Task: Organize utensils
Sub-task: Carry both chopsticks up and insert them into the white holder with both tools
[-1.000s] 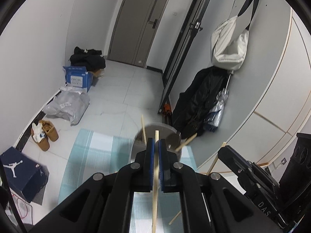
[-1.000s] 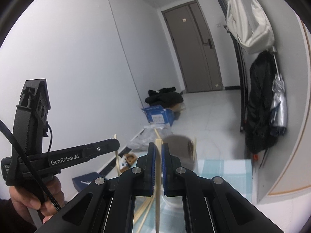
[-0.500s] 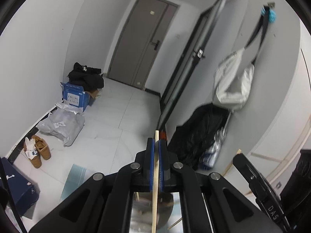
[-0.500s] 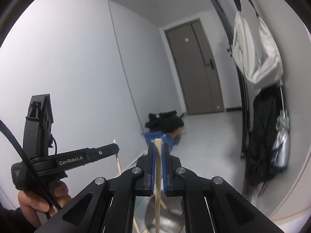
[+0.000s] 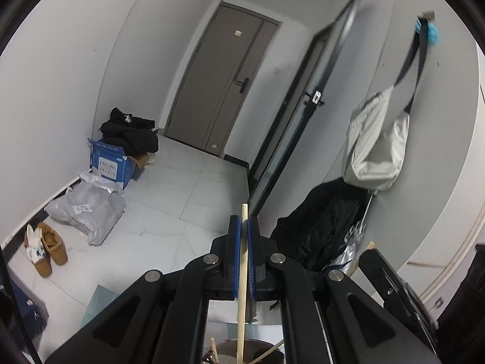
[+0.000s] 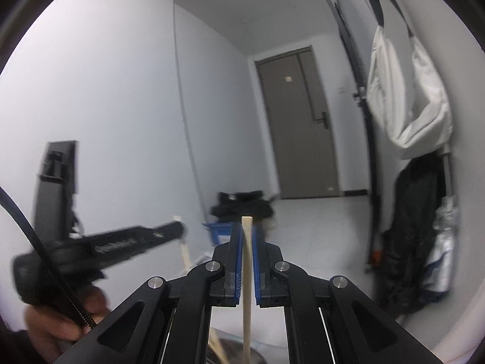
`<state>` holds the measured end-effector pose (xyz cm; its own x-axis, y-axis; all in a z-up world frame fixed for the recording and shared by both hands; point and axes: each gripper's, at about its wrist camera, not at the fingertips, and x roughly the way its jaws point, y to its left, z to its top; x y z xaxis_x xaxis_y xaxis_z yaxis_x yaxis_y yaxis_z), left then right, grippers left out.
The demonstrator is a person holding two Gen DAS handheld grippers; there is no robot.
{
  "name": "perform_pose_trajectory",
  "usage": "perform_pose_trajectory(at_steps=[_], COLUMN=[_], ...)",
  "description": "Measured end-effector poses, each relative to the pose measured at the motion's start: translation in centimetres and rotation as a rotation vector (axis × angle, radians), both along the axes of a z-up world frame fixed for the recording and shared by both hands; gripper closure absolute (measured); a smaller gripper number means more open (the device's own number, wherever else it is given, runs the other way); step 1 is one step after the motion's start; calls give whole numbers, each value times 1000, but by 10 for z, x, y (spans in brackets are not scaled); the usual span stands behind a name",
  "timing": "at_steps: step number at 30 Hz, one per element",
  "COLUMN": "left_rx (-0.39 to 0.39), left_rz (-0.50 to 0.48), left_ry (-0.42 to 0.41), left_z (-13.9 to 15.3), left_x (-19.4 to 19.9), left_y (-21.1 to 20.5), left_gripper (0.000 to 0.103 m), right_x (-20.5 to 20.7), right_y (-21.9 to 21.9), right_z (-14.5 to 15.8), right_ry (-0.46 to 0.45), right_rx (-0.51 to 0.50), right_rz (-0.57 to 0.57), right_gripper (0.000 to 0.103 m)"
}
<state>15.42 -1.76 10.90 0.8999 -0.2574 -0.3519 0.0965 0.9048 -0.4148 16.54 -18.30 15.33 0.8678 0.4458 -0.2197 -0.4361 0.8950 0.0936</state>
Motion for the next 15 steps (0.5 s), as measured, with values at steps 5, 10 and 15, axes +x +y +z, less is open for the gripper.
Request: perform_pose_trajectory(at_steps=[5, 10, 15], left_rx=[7, 33, 64], left_rz=[-44, -65, -101], left_ry=[-10, -27, -44], left_z=[-8, -11, -14], left_x=[3, 1, -4], left_y=[-2, -7, -10], left_gripper=[102, 102, 102], right_x=[5, 1, -6], right_y=[2, 2, 4], right_z=[-16, -28, -39], right_ry=[10, 19, 27], right_rx=[-22, -50, -100], right_rz=[9, 34, 39], right_gripper=[98, 98, 98])
